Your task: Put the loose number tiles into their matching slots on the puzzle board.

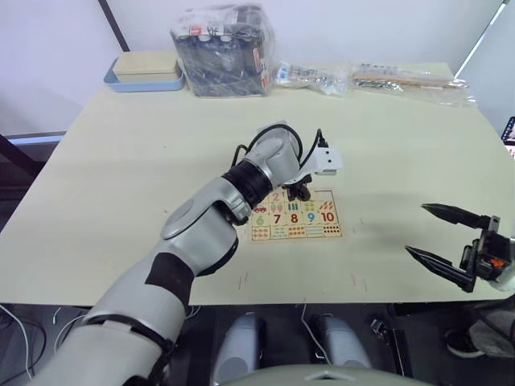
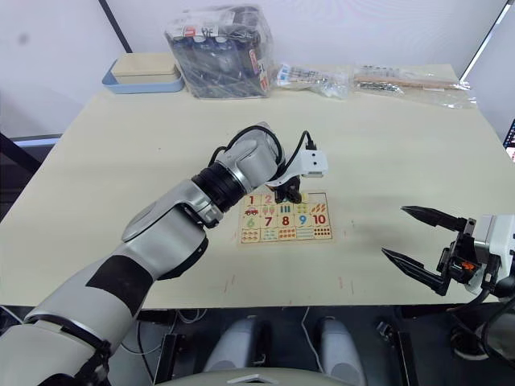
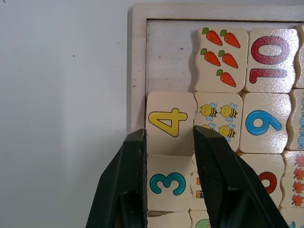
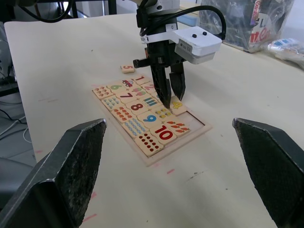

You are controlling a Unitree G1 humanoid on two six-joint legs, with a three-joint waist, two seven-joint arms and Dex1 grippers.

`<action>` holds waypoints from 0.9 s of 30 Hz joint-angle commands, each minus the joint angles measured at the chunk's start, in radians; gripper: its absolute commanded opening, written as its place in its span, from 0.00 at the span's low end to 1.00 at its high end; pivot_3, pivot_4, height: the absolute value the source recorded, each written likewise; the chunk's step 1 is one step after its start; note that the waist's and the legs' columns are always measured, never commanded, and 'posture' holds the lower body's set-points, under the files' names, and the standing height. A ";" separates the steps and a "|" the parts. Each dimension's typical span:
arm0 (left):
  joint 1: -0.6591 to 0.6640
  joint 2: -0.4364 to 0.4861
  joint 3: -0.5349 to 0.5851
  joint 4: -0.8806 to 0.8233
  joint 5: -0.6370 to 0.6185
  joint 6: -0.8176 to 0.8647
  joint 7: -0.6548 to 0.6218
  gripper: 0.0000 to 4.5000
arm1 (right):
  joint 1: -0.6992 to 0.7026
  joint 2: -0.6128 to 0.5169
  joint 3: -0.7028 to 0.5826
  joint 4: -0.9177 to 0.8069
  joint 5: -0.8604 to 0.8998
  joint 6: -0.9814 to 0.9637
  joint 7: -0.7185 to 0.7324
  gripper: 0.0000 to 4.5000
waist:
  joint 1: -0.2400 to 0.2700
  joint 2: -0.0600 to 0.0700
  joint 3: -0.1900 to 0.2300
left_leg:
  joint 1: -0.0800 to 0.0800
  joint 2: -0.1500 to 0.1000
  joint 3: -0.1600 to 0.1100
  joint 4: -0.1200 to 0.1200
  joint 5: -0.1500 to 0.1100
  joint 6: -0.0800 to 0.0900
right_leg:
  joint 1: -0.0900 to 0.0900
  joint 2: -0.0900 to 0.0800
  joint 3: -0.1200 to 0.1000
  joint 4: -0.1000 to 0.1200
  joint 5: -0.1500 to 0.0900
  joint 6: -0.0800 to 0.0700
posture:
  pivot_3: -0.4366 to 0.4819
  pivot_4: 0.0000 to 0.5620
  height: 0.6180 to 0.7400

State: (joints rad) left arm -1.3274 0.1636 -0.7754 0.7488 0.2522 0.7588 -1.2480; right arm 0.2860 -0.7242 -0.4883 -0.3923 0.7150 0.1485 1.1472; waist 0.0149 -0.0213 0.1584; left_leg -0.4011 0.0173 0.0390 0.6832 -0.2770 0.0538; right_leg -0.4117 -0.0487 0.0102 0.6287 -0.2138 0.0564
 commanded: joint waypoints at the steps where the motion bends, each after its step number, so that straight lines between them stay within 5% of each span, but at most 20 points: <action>1: 0.002 -0.011 0.026 0.001 0.010 -0.010 0.003 0.21 | 0.001 -0.003 -0.036 -0.024 0.017 -0.008 -0.004 1.00 | 0.000 0.000 0.000 | 0.000 0.000 0.000 0.000 0.000 0.000 | 0.000 0.000 0.000 0.000 0.000 0.000 | 0.48 0.27 1.00; 27: 0.010 -0.010 0.034 -0.011 0.029 -0.010 -0.027 0.21 | 0.009 -0.003 -0.033 -0.038 0.023 -0.005 -0.014 1.00 | 0.000 0.000 0.000 | 0.000 0.000 0.000 0.000 0.000 0.000 | 0.000 0.000 0.002 0.000 0.000 0.000 | 0.48 0.27 1.00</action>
State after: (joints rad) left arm -1.3230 0.1530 -0.7555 0.7588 0.2724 0.7507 -1.2634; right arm 0.2966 -0.7239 -0.4883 -0.3960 0.7155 0.1489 1.1353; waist 0.0147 -0.0211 0.1582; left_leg -0.4009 0.0170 0.0394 0.6837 -0.2772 0.0541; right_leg -0.4115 -0.0483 0.0118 0.6287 -0.2135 0.0567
